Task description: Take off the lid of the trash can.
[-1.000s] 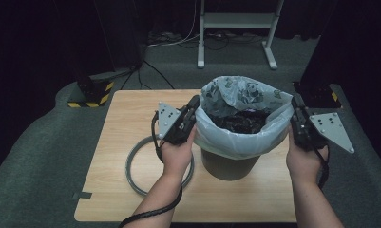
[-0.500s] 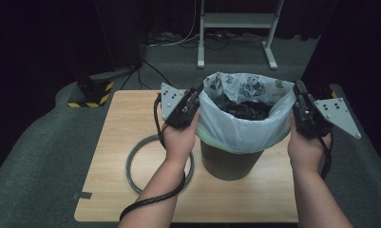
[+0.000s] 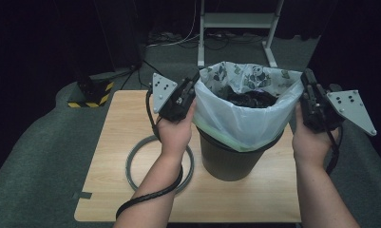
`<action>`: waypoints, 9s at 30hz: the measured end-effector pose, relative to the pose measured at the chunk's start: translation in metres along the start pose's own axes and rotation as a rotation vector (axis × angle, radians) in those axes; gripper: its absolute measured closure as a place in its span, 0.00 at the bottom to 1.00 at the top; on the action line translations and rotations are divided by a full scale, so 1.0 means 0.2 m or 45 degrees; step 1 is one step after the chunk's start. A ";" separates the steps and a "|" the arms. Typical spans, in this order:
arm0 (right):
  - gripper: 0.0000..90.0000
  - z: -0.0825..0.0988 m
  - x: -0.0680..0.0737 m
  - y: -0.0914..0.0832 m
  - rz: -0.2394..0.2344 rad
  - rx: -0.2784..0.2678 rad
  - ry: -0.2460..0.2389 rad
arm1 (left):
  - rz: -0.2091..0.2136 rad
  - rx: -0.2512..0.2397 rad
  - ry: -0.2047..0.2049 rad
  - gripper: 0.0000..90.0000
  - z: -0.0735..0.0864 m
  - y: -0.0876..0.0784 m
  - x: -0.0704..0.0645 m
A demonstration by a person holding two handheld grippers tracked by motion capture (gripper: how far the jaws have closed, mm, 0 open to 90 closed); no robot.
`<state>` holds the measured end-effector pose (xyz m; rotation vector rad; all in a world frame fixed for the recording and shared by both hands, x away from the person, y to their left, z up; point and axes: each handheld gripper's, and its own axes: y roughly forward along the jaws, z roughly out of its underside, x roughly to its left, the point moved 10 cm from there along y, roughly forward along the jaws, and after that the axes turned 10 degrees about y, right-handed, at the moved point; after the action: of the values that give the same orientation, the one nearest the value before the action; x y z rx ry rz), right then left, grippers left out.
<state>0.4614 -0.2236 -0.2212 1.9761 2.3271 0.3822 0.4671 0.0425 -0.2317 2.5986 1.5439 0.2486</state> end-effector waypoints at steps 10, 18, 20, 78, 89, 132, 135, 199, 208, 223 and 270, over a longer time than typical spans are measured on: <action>1.00 -0.07 0.06 -0.01 -0.021 -0.041 -0.017 | 0.000 -0.007 -0.013 1.00 0.02 -0.04 0.02; 1.00 -0.09 0.12 -0.04 -0.059 -0.058 -0.021 | 0.050 0.043 -0.007 1.00 0.10 -0.14 -0.01; 1.00 -0.08 0.17 -0.07 -0.087 -0.045 -0.017 | 0.068 0.076 -0.002 0.99 0.14 -0.18 -0.03; 1.00 0.59 1.12 -0.43 -0.489 0.113 -0.261 | 0.187 0.279 -0.205 0.40 0.22 -0.33 -0.02; 1.00 0.61 1.14 -0.44 -0.520 0.124 -0.283 | 0.375 0.403 -0.360 0.39 0.39 -0.25 -0.07; 0.56 0.31 0.53 -0.49 -0.279 0.131 -0.125 | 0.290 0.277 -0.150 0.99 0.37 -0.20 -0.16; 0.50 0.31 0.40 -0.50 -0.195 0.131 -0.123 | 0.270 0.265 -0.160 0.99 0.36 -0.18 -0.16; 0.16 1.49 -0.33 -0.55 -0.026 0.885 -0.126 | 0.227 -0.108 -0.123 0.99 0.02 -0.10 -0.18; 0.16 1.49 -0.35 -0.55 -0.016 0.880 -0.156 | 0.230 -0.144 -0.100 0.99 -0.06 -0.07 -0.20; 0.19 1.54 -0.37 -0.57 -0.010 0.939 -0.122 | 0.232 -0.240 -0.052 0.99 -0.26 -0.07 -0.20; 0.22 1.67 -0.34 -0.58 -0.014 1.089 -0.069 | 0.034 -0.343 -0.035 0.99 -0.45 -0.41 0.24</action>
<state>0.4320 -0.2582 -0.5788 2.1862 2.7174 -0.7966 0.4015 0.1240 -0.1528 2.4039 1.3616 0.3921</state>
